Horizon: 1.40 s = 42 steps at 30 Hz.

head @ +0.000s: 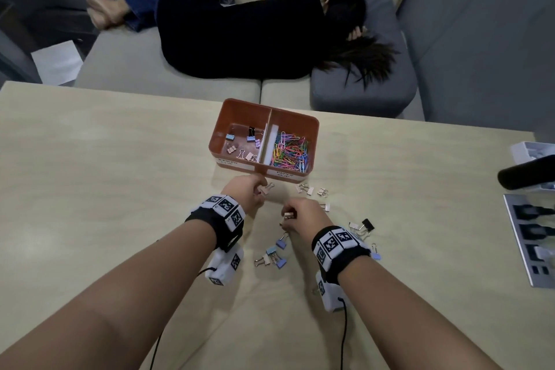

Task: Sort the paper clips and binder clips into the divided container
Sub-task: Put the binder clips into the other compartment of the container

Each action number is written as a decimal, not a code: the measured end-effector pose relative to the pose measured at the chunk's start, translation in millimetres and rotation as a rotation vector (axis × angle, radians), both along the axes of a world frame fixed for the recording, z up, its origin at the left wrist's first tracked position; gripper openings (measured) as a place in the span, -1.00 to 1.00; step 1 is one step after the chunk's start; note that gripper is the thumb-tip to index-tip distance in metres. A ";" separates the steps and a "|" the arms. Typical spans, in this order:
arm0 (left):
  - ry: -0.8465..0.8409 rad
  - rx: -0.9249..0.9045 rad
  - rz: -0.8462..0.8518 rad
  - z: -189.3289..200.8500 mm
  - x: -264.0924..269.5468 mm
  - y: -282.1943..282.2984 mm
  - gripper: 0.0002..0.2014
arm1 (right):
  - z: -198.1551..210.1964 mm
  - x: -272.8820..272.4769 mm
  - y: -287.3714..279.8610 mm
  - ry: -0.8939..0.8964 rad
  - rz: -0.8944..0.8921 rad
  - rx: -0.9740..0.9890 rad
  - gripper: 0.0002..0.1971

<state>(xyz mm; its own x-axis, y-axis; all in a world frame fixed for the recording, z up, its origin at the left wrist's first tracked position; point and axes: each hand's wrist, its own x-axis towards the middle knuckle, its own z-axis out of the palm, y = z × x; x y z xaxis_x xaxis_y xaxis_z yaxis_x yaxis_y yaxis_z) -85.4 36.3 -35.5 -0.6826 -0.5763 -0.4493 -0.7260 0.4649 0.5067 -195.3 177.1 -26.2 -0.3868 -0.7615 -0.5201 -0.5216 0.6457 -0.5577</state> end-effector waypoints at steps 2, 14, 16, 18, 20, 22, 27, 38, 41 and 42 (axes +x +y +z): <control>0.003 -0.022 -0.002 -1.5 -1.0 -1.4 -0.67 | 1.6 -1.0 -1.9 0.034 0.056 0.043 -0.78; 0.035 -0.039 0.041 -7.8 5.0 3.9 -0.87 | 6.5 -0.7 -2.3 0.056 0.144 0.066 -0.82; 0.078 -0.013 0.058 -6.6 6.3 6.2 -0.80 | 6.5 -0.6 -0.4 0.046 0.123 0.058 -0.83; 0.109 0.004 0.041 -2.7 5.9 8.7 -0.67 | 6.9 -0.3 1.0 0.043 0.117 0.043 -0.83; 0.086 -0.006 0.001 -1.5 3.7 8.4 -0.59 | 7.2 0.5 2.2 0.041 0.116 0.037 -0.83; 0.042 -0.030 -0.010 -1.8 1.6 7.1 -0.60 | 6.5 0.7 3.3 0.036 0.107 0.038 -0.83; -0.036 -0.005 0.045 -1.2 2.1 5.0 -0.70 | 7.6 0.5 7.6 0.014 0.085 0.037 -0.83; -0.265 0.114 0.064 9.7 16.3 -2.0 -0.74 | 19.3 -1.3 16.3 -0.036 0.080 0.038 -0.87; -0.264 0.132 0.038 13.7 25.2 1.2 -0.77 | 25.0 2.1 15.7 -0.029 0.087 0.018 -0.89; -0.247 0.126 0.030 16.2 29.6 2.7 -0.80 | 27.9 3.3 13.8 -0.020 0.095 0.010 -0.89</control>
<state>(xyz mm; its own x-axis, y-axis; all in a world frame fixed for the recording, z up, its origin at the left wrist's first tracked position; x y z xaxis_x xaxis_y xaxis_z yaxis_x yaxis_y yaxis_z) -55.8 39.0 -19.3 -0.5268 -0.5241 -0.6692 -0.8474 0.3856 0.3651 -192.0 190.9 1.7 -0.3024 -0.7892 -0.5346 -0.5699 0.5992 -0.5623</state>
